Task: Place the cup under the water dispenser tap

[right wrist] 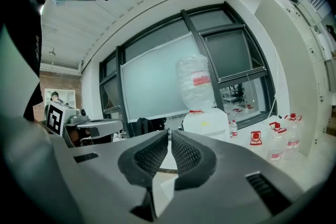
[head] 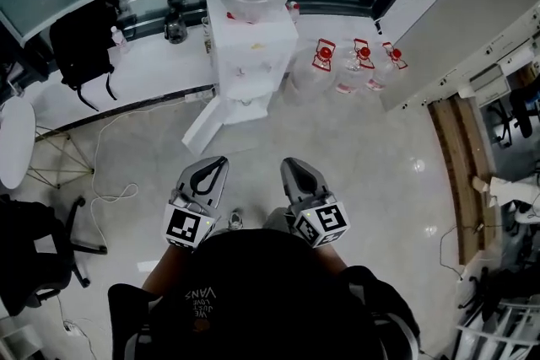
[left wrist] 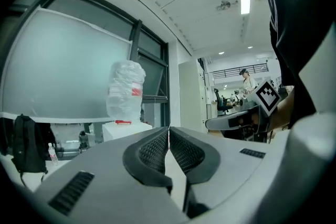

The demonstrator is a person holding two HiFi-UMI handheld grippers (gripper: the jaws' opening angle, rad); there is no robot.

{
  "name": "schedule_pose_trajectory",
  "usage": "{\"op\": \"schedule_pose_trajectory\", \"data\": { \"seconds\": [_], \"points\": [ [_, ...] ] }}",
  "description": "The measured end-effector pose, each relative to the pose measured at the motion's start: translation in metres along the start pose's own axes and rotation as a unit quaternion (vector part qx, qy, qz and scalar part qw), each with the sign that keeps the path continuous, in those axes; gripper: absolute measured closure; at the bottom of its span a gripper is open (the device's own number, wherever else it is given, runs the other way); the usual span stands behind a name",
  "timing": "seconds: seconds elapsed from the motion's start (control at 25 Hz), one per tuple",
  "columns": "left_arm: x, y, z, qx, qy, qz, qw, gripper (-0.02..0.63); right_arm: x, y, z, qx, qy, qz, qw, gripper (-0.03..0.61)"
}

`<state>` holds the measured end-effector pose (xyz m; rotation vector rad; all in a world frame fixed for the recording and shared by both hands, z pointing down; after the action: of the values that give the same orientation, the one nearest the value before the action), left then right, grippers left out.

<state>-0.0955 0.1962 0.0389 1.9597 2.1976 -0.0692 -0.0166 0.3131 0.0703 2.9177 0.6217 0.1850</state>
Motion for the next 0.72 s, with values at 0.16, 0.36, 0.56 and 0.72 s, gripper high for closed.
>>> {"op": "schedule_pose_trajectory", "data": {
  "seconds": [0.16, 0.36, 0.56, 0.72],
  "points": [
    [-0.027, 0.010, -0.003, 0.004, -0.004, 0.021, 0.9998, 0.592, 0.007, 0.044, 0.000, 0.001, -0.004, 0.028, 1.000, 0.532],
    [-0.058, 0.033, -0.007, 0.014, -0.017, 0.068, 0.9975, 0.592, 0.031, 0.101, -0.010, -0.035, -0.026, 0.070, 0.997, 0.532],
    [-0.092, 0.066, -0.012, 0.029, -0.050, 0.132, 0.9896, 0.592, 0.063, 0.155, -0.030, -0.086, -0.066, 0.126, 0.986, 0.516],
    [-0.115, 0.092, -0.022, 0.025, -0.055, 0.165, 0.9844, 0.592, 0.088, 0.198, -0.059, -0.149, -0.088, 0.167, 0.971, 0.459]
  ]
}}
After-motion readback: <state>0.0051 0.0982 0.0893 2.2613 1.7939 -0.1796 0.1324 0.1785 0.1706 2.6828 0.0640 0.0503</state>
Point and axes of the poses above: the fingertips, and each gripper's own axes: y forward along the fingers, x to its right, z out of its top, the point moved 1 cm from there along -y, backward along the fingers, and after that the axes turned 10 degrees about -y, right-handed, at the moved point
